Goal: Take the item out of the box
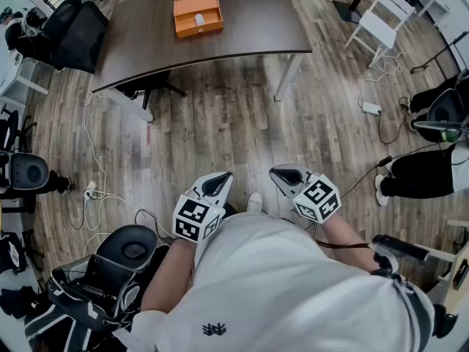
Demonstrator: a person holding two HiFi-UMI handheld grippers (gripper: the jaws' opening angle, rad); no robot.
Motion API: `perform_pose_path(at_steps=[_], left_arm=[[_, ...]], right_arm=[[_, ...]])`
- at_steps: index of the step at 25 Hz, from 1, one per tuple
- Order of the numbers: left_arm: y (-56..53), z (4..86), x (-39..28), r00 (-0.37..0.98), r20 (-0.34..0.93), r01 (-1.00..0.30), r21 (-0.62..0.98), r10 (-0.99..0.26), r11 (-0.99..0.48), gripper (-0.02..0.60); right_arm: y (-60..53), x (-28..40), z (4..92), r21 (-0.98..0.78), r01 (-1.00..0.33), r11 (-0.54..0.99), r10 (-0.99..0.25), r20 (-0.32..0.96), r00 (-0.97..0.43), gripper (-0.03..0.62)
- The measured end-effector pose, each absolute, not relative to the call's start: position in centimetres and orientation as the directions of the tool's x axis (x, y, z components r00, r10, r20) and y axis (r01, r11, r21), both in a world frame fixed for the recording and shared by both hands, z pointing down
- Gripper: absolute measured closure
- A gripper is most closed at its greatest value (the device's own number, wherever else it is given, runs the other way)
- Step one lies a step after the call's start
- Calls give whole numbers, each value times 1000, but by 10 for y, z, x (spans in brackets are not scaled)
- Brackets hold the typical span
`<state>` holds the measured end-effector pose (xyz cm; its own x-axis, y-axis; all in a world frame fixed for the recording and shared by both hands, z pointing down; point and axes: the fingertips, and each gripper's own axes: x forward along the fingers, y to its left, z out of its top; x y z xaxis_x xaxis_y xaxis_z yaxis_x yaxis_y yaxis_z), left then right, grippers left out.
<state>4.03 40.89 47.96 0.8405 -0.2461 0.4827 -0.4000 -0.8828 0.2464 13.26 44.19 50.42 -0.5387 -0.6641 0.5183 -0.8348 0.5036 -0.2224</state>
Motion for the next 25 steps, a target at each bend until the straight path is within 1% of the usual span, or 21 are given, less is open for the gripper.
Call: perform_pose_path(at_steps=[13, 19, 25], left_arm=[[379, 480, 58, 835, 492, -400, 237, -246, -886, 571], [365, 478, 66, 830, 503, -397, 232, -240, -888, 571], [338, 481, 61, 822, 513, -424, 259, -249, -868, 571]], right_arm=[[413, 148, 504, -215, -830, 515, -657, 522, -543, 592], [400, 158, 505, -244, -832, 498, -656, 522, -546, 592], [375, 157, 514, -276, -821, 500, -635, 528, -564, 591]])
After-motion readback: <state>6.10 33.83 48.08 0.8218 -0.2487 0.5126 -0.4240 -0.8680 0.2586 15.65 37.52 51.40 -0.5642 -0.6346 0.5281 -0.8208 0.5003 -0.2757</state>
